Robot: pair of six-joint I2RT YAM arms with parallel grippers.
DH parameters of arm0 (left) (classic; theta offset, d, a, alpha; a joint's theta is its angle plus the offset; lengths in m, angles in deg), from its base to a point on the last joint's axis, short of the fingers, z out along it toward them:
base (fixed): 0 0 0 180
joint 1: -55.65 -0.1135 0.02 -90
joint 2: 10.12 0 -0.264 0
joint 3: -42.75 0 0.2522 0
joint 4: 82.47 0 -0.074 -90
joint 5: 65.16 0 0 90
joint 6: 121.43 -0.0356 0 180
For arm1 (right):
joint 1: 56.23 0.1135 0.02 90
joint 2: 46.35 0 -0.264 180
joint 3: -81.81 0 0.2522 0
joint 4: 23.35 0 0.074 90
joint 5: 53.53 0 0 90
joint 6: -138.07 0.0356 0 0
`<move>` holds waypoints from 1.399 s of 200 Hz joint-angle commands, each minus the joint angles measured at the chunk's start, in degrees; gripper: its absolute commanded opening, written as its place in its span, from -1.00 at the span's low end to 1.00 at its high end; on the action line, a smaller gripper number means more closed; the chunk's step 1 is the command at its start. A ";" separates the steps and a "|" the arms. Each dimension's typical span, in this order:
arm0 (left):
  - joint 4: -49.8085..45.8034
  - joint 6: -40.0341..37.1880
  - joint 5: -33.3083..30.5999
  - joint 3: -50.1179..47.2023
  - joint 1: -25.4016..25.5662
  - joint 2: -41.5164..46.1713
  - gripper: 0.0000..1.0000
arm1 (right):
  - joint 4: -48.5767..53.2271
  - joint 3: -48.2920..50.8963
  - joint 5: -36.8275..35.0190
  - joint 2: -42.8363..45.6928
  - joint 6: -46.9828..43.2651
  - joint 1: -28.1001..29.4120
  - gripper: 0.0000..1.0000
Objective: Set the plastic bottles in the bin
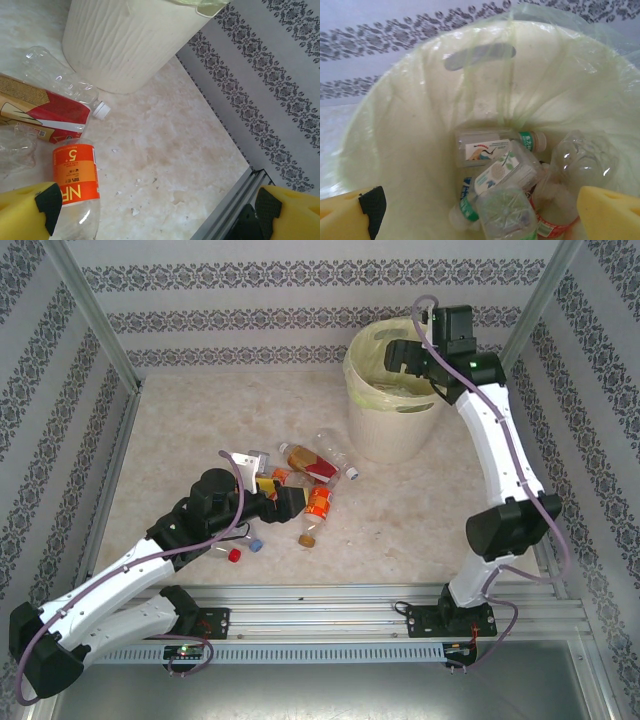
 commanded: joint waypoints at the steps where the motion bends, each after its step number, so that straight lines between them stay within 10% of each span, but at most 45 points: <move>1: -2.75 -2.65 -0.88 1.70 0.57 0.48 1.00 | -1.74 3.94 1.33 5.18 -0.83 1.21 0.96; 178: -24.75 -8.54 -0.14 13.12 0.57 -17.83 1.00 | -9.96 61.95 14.37 50.70 15.34 15.01 0.96; 280: -27.65 -8.18 1.67 22.79 1.07 -40.59 0.91 | -9.25 67.10 13.73 54.05 16.20 15.01 0.96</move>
